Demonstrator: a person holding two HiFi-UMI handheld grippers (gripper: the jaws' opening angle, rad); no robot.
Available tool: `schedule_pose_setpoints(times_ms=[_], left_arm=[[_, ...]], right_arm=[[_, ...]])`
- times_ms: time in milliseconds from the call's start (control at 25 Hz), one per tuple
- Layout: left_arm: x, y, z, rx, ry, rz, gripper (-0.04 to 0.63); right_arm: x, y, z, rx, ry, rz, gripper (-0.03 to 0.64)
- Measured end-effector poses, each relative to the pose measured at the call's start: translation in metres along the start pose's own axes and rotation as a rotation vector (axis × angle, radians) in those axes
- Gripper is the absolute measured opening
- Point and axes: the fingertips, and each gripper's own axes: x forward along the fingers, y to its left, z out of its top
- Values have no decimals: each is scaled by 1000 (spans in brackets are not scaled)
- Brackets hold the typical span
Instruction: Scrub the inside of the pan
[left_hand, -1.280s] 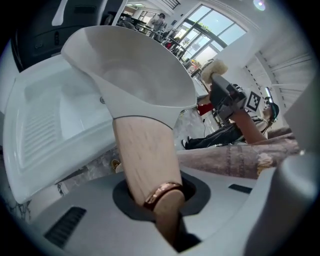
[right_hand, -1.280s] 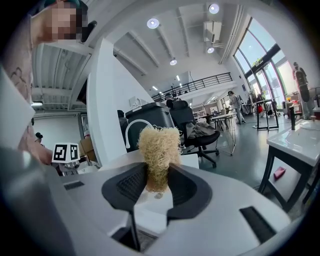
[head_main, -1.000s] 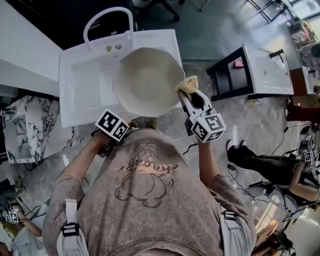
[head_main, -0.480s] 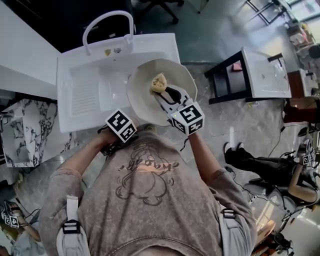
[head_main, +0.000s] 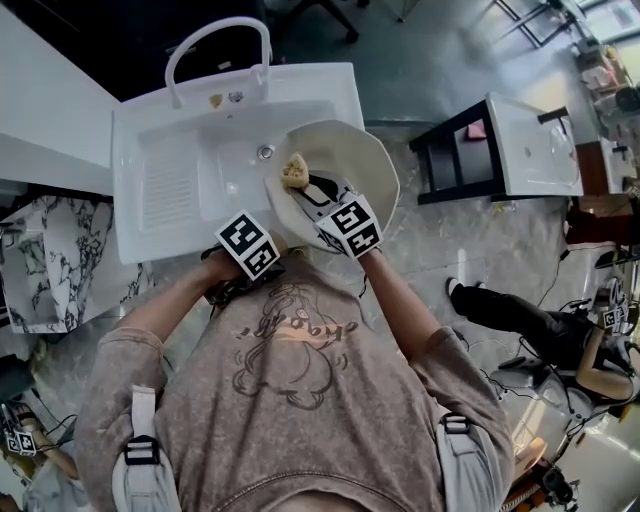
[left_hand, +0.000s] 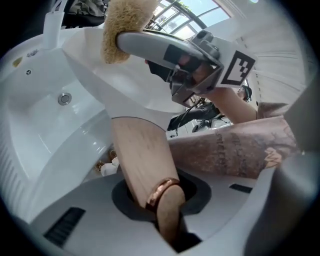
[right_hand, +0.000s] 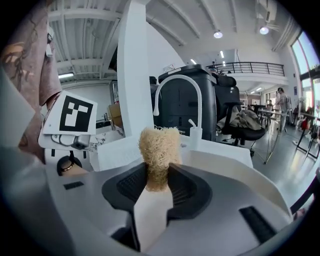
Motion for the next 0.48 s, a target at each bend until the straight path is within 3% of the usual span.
schedule_pose_setpoints(times_ms=[160, 280, 480], left_arm=[[-2, 3, -4, 15, 18, 9, 67], [-2, 7, -3, 21, 22, 14, 67], [0, 12, -3, 25, 24, 13, 67]], right_arm=[[13, -7, -10, 18, 49, -12, 143], [21, -4, -13, -1, 82, 27, 143], [36, -1, -21, -83, 139, 32, 143]])
